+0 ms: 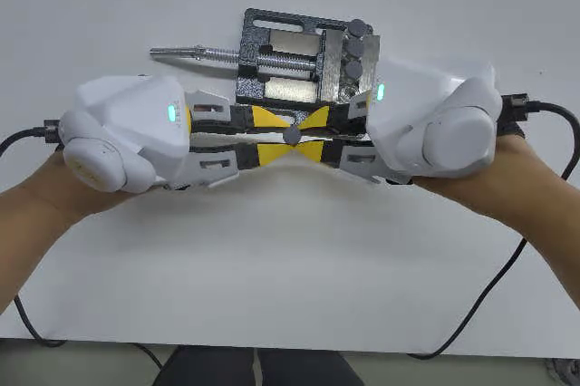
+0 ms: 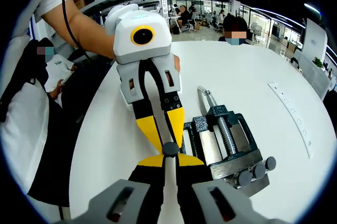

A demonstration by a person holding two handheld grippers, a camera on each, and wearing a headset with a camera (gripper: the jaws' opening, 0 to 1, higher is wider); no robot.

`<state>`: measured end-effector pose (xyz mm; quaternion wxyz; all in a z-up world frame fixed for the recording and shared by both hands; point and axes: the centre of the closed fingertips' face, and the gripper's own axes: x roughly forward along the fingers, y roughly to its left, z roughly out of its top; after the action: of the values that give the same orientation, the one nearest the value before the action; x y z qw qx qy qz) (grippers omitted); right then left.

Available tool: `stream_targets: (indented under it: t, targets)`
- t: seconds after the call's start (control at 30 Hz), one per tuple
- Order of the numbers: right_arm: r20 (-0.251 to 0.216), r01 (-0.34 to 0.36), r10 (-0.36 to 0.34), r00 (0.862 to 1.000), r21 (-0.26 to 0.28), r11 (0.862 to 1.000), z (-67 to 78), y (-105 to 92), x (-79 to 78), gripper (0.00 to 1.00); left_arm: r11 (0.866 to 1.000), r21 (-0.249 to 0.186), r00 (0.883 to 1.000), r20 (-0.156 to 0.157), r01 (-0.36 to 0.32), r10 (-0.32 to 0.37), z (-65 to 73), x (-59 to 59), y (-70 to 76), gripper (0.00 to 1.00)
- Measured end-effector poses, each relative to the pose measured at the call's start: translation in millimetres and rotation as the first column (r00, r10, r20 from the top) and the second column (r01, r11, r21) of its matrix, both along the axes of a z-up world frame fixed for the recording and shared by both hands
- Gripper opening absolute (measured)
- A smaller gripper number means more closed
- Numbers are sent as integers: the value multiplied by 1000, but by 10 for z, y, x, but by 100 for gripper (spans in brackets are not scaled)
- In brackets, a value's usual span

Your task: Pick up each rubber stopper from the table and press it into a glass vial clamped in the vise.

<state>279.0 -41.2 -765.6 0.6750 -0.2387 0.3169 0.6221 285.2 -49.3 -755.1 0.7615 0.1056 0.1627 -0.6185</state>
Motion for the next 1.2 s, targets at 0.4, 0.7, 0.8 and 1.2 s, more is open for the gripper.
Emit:
stream_targets:
  t: [0.4,0.7,0.8,1.2]
  targets:
    - [-20,-21,20,1000,-32,999,-135,-40,-89,7,998,50,1000,3,31,-31,-185,-91,-58,5]
    - [-39,-65,62,997,-72,995,-344,-57,-237,7,993,92,997,-22,71,-69,-373,-240,-91,6]
    - [-44,-68,64,997,-76,995,-355,-65,-248,7,993,92,997,-28,73,-71,-390,-246,-87,6]
    - [-56,-70,66,996,-90,993,-411,-96,-263,8,991,103,996,-37,83,-80,-462,-273,-84,6]
